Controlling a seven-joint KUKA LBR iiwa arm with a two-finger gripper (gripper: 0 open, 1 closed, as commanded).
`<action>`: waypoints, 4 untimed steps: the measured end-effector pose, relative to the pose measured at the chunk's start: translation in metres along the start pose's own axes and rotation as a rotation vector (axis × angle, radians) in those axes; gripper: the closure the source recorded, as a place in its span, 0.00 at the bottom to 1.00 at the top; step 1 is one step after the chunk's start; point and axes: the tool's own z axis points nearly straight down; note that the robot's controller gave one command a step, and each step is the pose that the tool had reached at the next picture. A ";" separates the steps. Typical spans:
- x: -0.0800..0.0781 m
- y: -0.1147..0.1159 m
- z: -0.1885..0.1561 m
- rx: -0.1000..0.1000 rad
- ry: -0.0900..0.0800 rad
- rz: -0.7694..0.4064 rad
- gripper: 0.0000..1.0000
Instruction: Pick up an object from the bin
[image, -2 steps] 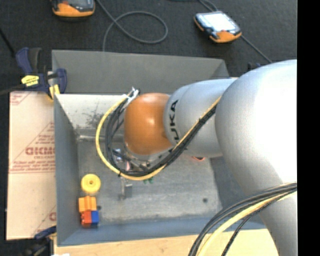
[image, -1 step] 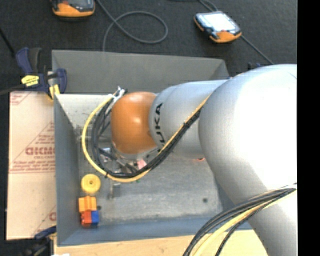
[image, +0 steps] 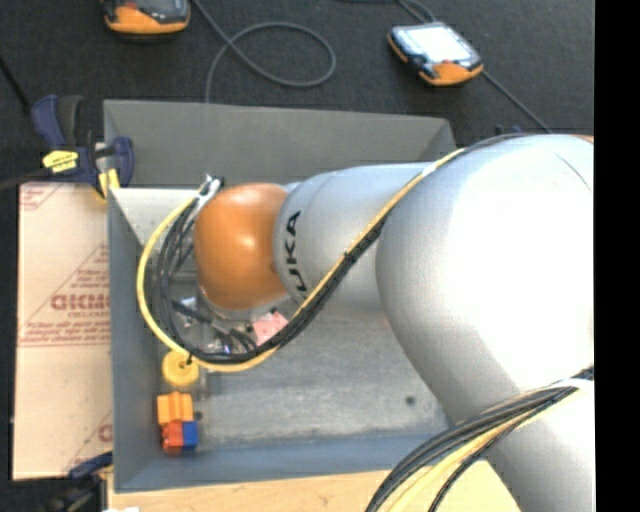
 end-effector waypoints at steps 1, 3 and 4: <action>-0.014 0.015 -0.003 0.002 0.002 0.118 1.00; -0.031 -0.015 -0.054 0.002 0.008 0.135 1.00; -0.036 -0.026 -0.081 0.002 -0.007 0.140 1.00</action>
Offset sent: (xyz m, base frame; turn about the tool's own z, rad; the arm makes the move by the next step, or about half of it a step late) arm 0.0000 0.0000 0.0000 0.0000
